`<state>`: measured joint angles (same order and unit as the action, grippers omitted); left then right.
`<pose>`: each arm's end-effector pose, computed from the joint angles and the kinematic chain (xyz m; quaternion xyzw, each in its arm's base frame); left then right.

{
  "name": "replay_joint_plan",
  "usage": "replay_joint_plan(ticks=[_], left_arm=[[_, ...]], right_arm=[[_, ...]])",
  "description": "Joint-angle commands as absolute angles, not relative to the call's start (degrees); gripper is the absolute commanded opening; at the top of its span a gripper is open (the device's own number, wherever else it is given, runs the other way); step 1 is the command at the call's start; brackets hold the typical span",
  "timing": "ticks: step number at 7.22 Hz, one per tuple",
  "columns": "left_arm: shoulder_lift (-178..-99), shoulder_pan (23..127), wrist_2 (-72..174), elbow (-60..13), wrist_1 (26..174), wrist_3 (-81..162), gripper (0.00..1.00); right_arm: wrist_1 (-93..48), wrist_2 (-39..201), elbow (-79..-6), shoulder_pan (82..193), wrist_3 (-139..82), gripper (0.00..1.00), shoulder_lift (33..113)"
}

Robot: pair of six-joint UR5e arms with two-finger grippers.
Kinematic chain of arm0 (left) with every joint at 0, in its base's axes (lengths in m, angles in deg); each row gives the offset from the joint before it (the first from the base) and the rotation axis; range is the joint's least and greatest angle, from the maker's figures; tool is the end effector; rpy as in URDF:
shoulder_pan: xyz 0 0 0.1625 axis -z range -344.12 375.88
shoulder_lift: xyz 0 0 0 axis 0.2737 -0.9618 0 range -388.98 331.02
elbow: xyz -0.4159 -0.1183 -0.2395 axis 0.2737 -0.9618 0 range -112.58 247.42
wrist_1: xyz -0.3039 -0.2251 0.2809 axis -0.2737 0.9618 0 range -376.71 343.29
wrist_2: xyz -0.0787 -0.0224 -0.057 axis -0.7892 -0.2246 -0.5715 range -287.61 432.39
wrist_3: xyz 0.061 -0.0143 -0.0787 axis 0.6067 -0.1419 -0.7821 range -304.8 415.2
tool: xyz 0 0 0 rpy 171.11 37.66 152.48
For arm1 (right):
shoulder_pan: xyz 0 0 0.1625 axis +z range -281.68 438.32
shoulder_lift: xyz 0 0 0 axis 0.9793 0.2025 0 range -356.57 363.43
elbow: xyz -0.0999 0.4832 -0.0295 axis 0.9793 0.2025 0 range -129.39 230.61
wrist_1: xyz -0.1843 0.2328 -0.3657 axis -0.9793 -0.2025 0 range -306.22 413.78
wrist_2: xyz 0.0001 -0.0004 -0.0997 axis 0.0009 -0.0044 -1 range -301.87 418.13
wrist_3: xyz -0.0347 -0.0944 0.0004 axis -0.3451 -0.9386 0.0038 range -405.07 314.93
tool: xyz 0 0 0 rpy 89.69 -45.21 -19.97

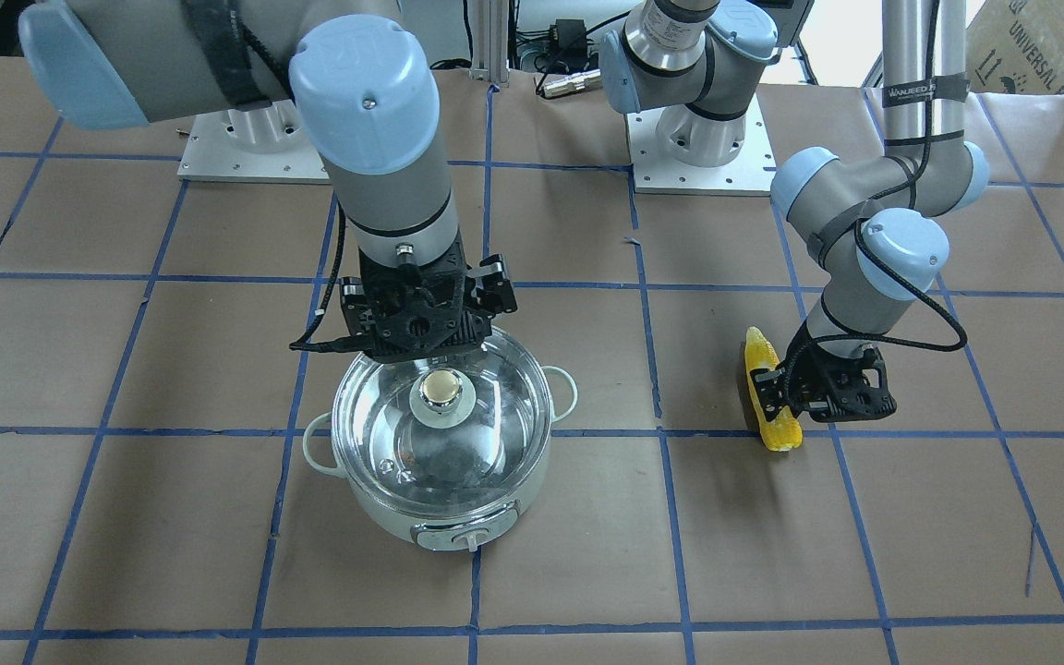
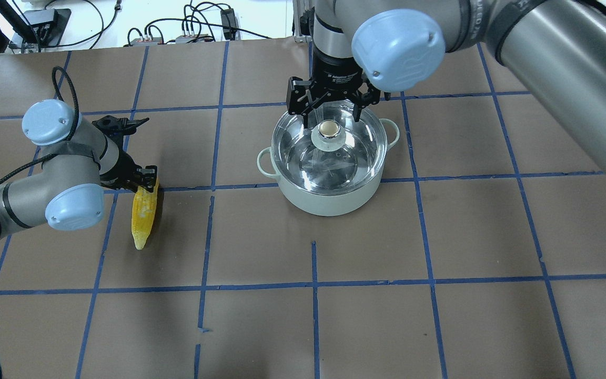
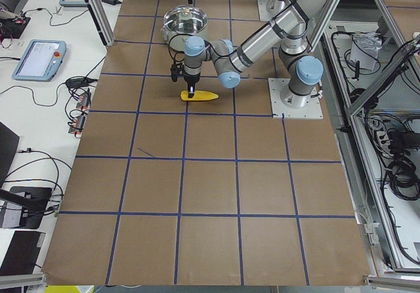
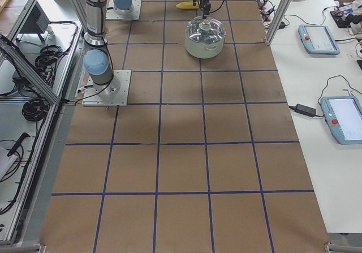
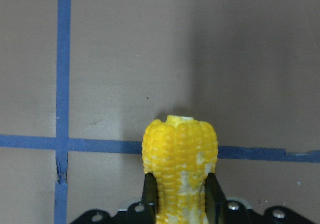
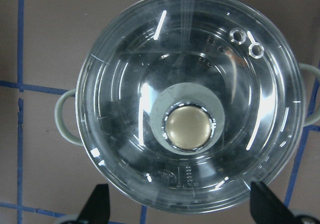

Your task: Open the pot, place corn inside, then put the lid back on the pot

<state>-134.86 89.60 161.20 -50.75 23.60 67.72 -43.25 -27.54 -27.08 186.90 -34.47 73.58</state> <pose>0.0297 -0.5843 0.2335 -0.0323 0.9982 -0.0503 0.0022 0.3612 -0.6323 0.4670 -0.0694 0.9969 0.0138 0.0355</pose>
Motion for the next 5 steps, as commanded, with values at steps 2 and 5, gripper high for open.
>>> replay_joint_plan(ticks=[2, 5], left_arm=[[-128.24, 92.60, 163.26, -42.65, 40.28, 66.01, 0.13], [-123.38, 96.55, 163.18, -29.15, 62.92, 61.54, 0.13]], right_arm=[[-50.16, -33.68, -27.95, 188.63, -31.96, 1.00, 68.83], [-52.21, -36.44, -28.14, 187.56, -34.26, 0.97, 67.06]])
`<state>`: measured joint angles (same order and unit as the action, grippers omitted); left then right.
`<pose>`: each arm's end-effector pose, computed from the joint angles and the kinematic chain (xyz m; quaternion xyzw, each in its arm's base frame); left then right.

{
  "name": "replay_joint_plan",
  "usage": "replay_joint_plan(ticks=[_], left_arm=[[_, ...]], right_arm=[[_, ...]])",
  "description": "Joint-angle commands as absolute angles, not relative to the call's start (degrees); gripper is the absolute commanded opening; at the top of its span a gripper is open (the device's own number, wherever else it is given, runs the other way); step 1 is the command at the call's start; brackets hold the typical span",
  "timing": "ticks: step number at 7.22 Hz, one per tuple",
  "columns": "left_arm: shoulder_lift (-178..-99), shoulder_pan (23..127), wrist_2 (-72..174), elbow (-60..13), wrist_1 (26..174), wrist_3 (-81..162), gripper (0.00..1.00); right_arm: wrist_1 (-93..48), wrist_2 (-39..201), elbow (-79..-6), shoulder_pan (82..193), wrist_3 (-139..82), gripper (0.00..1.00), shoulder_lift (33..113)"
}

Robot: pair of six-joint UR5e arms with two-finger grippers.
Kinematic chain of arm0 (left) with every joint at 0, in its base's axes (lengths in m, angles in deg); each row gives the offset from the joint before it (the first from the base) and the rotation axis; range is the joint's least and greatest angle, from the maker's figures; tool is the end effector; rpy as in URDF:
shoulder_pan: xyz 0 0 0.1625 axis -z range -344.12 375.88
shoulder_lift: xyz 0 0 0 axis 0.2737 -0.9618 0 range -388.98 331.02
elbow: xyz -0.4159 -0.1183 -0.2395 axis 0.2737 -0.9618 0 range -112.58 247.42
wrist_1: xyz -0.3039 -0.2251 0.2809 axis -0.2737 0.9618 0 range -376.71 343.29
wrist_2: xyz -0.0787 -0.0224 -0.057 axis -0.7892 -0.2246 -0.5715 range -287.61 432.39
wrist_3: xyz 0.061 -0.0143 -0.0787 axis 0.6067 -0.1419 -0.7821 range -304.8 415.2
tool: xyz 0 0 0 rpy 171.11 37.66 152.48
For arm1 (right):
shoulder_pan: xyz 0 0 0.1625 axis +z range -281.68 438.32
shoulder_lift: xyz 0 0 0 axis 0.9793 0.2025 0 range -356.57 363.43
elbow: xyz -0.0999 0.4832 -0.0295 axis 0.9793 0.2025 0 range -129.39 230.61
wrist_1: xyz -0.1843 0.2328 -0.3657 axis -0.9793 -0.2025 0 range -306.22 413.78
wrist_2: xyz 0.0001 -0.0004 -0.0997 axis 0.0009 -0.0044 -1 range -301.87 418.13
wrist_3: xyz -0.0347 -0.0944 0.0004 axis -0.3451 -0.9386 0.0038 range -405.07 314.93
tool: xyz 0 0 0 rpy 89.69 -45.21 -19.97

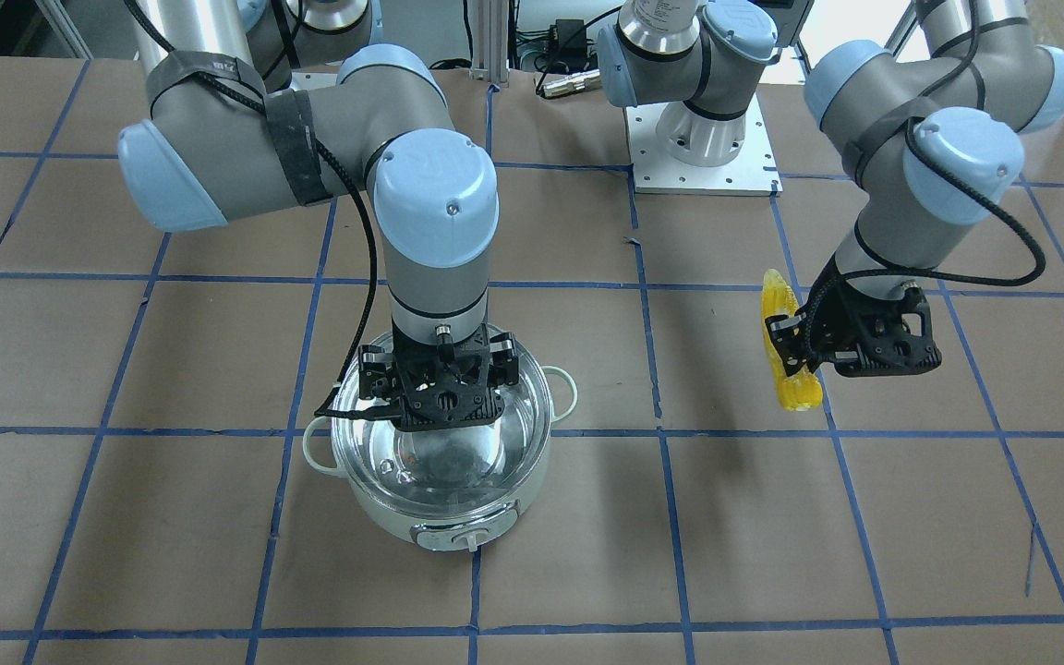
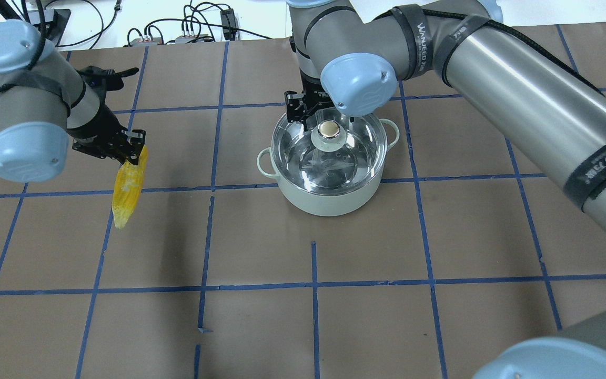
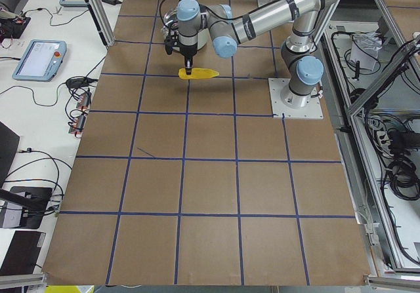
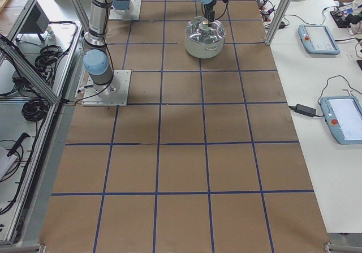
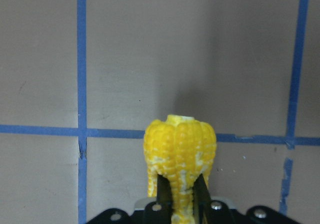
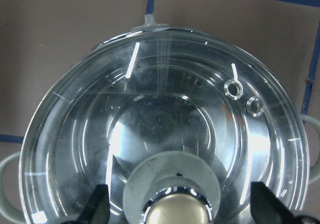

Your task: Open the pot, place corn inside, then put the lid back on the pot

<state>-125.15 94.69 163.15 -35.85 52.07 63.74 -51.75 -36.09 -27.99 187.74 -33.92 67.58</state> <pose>-0.0164 -0.5966 0.4061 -0.0232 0.9996 -0.0142 0.0092 0.3696 -0.6697 0.3963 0.0717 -0.9967 0.0188 0.0330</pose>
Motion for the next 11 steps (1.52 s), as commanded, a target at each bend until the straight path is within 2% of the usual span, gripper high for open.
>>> replay_joint_plan(ticks=[1, 2, 3, 5, 6, 8, 9, 10, 11], left_arm=[[-123.81, 99.26, 163.10, -24.39, 69.62, 56.48, 0.13], [-124.51, 102.69, 163.18, -22.34, 70.99, 52.78, 0.13], [-124.87, 104.46, 163.27, -22.32, 70.75, 52.04, 0.13], [-125.13, 104.92, 162.92, -22.32, 70.92, 51.60, 0.13], [-125.05, 104.92, 163.01, -22.32, 71.01, 51.51, 0.13], [-125.13, 104.92, 163.01, -22.32, 70.92, 51.51, 0.13], [-125.13, 104.92, 162.83, -22.32, 70.92, 50.99, 0.13], [-125.13, 105.53, 162.48, -22.23, 70.92, 47.06, 0.13], [-125.57, 107.10, 162.74, -21.45, 70.83, 45.11, 0.13]], right_arm=[[-51.87, -35.31, -28.23, 187.39, -34.09, 0.82, 67.06], [-49.78, -34.86, -28.49, 187.56, -33.74, 0.62, 67.32], [-47.32, -34.16, -28.75, 187.56, -33.56, 0.55, 67.58], [-47.21, -34.07, -27.96, 187.56, -33.56, 0.21, 67.76], [-47.21, -34.07, -27.44, 187.48, -33.56, 0.14, 68.11], [-42.42, -33.45, -23.25, 187.04, -33.56, 0.10, 68.99], [-37.59, -33.45, -18.26, 186.34, -34.17, 0.10, 69.25], [-33.01, -33.89, -14.03, 183.98, -35.04, 0.09, 68.47], [-30.70, -33.89, -13.29, 178.83, -40.79, 0.08, 68.38]])
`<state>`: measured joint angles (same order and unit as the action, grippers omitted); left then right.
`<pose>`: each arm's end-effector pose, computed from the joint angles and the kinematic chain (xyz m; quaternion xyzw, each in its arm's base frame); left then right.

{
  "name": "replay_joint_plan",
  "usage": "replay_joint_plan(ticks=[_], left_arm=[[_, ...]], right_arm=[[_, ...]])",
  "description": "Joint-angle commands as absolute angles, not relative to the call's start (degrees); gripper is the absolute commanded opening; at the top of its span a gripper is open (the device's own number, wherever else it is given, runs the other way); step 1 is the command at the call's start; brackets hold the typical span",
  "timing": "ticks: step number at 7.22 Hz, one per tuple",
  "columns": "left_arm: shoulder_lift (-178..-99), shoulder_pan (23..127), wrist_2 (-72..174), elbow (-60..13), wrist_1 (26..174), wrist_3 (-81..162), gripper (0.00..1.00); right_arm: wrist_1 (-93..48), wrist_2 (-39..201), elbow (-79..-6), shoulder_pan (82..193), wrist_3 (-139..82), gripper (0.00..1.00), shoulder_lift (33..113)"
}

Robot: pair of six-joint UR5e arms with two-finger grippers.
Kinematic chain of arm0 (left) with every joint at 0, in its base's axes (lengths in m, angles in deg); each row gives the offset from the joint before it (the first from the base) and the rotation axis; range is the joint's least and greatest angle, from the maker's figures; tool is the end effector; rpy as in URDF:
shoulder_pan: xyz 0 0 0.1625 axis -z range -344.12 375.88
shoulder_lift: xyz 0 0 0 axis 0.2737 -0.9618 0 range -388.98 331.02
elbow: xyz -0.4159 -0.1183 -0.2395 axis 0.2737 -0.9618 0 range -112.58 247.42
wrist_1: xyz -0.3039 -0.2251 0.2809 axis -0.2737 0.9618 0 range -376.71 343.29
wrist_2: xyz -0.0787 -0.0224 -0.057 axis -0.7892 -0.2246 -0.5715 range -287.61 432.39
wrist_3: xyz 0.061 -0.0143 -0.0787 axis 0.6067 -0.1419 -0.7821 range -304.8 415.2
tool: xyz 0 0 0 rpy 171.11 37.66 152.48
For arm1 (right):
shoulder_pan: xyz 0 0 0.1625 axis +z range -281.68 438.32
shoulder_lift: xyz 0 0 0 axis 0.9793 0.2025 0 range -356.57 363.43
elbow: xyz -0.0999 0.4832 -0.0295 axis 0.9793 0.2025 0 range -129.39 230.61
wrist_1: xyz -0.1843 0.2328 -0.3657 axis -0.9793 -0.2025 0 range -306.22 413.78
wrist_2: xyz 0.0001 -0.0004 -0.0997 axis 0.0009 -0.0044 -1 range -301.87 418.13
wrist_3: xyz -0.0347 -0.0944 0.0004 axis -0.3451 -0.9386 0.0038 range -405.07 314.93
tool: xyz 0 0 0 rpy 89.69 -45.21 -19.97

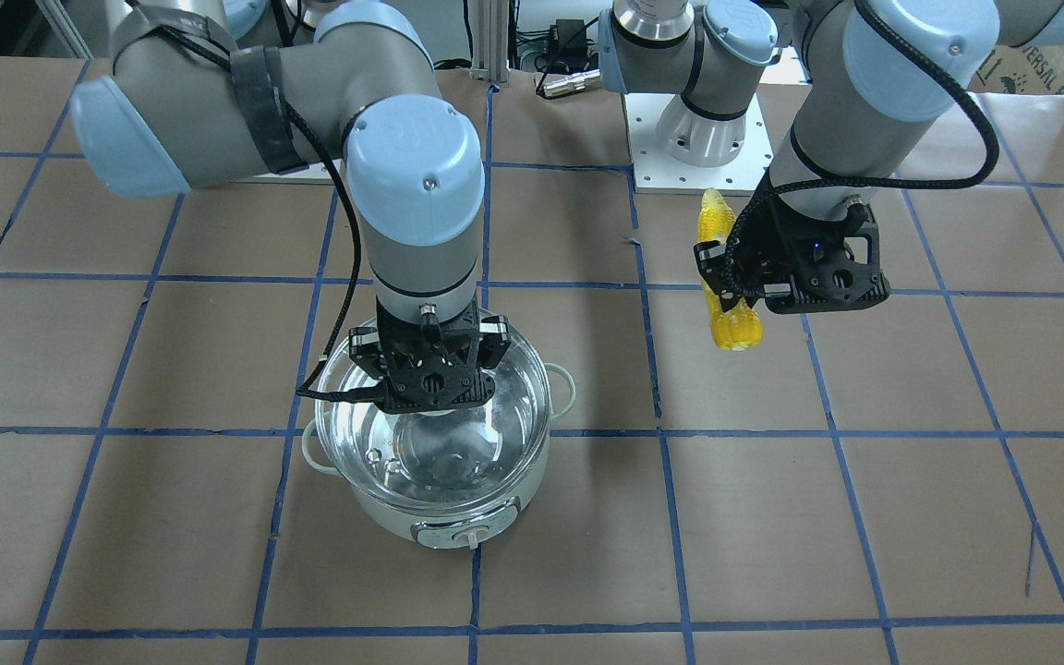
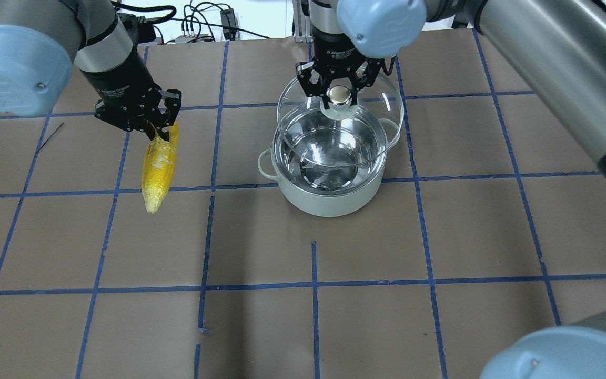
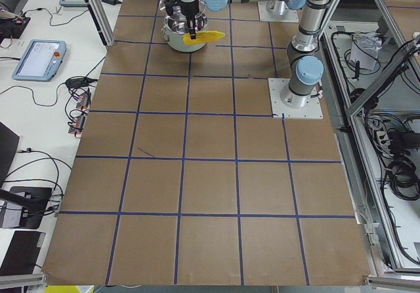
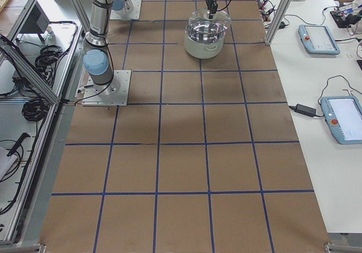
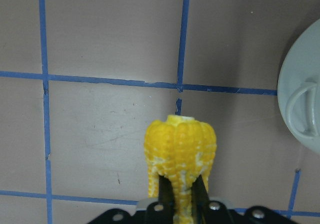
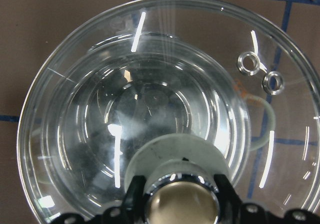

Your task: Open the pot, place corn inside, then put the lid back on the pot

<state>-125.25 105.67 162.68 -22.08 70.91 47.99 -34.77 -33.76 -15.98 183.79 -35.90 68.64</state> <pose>-0.1305 -0.5977 0.5021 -0.0646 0.9975 0.0293 0.0043 0.3263 -0.6915 0.4951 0.0553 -0.9980 -0.0206 0.0214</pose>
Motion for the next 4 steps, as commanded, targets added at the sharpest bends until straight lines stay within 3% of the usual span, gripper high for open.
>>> replay_joint_plan(ticks=[1, 4], left_arm=[[-126.79, 109.46, 163.00, -20.48, 70.40, 41.70, 0.13], [-131.70, 118.15, 162.92, -15.57, 70.22, 29.76, 0.14]], right_arm=[[-30.68, -33.46, -13.20, 172.07, -49.03, 0.08, 68.29], [-31.29, -32.84, -12.50, 160.08, -61.23, 0.06, 63.12]])
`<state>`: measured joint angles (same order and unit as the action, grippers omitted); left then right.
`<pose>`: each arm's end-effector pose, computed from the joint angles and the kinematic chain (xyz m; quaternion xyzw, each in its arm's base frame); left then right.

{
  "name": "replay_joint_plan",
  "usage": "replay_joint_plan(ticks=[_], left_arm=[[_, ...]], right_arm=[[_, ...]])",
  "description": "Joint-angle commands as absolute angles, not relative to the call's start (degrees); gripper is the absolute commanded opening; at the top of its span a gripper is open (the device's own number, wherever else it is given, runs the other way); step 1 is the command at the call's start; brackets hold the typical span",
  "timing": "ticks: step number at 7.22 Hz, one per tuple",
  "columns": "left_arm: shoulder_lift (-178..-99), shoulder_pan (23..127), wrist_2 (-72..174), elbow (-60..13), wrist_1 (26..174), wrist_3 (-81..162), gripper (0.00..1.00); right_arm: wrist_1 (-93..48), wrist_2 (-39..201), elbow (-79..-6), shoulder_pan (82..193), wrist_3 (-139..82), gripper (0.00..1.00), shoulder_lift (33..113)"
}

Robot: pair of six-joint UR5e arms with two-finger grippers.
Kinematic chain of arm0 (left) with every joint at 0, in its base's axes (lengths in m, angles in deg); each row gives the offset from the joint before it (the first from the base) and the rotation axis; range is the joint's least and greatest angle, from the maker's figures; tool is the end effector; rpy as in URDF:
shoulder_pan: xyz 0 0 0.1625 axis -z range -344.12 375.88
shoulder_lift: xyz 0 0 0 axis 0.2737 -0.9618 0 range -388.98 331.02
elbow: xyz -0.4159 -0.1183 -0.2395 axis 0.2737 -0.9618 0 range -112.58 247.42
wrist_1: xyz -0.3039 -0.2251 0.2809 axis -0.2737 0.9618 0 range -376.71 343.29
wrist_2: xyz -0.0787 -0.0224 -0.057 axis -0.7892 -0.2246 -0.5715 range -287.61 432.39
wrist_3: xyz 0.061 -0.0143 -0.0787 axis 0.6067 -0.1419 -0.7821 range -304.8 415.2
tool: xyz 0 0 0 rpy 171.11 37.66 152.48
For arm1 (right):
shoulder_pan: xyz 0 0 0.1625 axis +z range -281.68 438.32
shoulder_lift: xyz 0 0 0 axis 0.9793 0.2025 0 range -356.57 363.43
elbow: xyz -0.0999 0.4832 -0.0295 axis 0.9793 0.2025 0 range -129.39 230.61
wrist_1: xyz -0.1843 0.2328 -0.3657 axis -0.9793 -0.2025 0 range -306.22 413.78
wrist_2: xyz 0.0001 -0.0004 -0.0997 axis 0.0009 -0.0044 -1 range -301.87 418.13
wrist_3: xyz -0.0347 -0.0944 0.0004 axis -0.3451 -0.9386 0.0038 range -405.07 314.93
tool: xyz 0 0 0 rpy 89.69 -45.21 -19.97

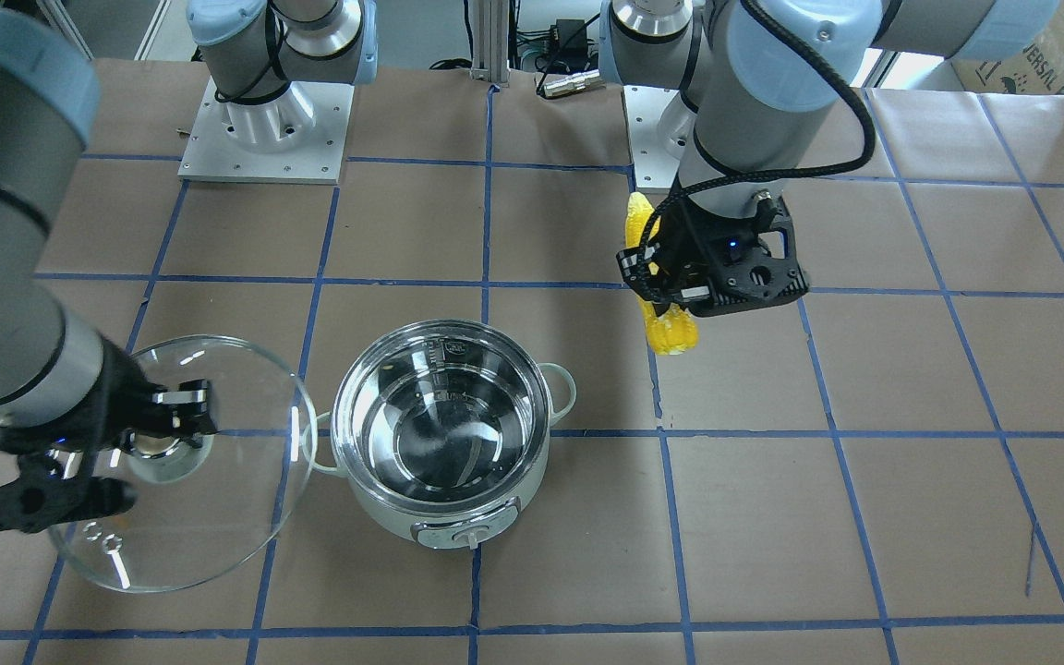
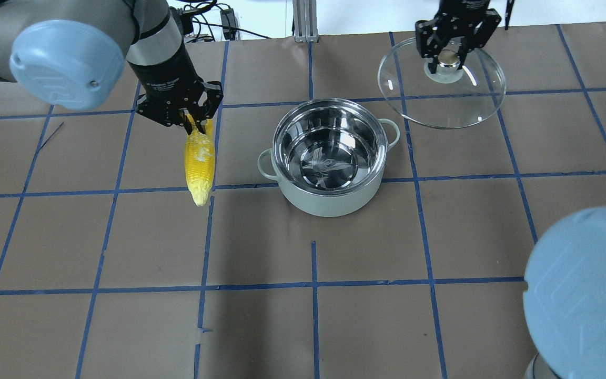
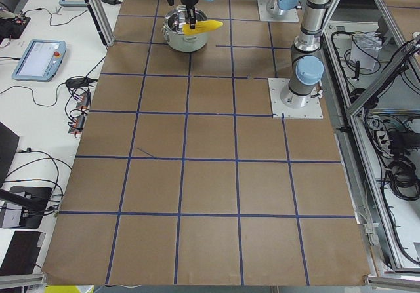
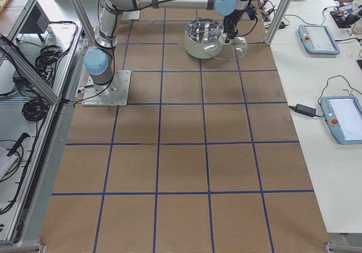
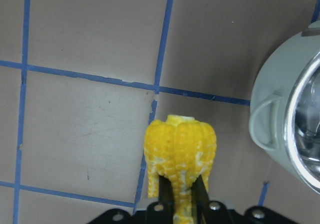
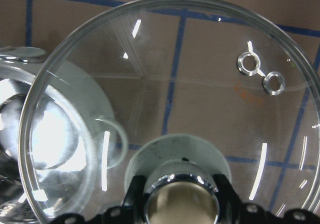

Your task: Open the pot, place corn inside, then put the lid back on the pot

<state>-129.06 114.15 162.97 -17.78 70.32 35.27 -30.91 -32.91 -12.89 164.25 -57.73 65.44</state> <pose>-0.2217 -0.6065 0.5031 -0.1015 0.9946 0.0183 0.0098 0.0765 -0.7780 0.4756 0.0753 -0.9954 -0.0600 0.0003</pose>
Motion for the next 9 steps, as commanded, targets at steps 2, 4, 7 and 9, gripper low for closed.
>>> replay_joint_plan(ticks=[2, 4, 7, 9], left_arm=[[-139.16, 124.23, 163.01, -10.49, 67.15, 21.83, 0.14], [-146.89, 128.28, 163.01, -3.45, 66.97, 20.04, 0.14], [-151.15, 129.00, 162.92, -0.53, 65.05, 20.83, 0.14], [-152.28, 128.56, 163.01, -0.52, 59.69, 20.75, 0.14]], right_arm=[[-34.26, -33.54, -12.85, 156.73, -65.87, 0.06, 60.75], [-35.07, -32.93, -12.67, 155.48, -67.92, 0.06, 59.42], [-35.60, -32.93, -12.41, 155.48, -67.92, 0.06, 58.97], [-35.52, -32.93, -12.41, 155.48, -68.01, 0.06, 58.89]])
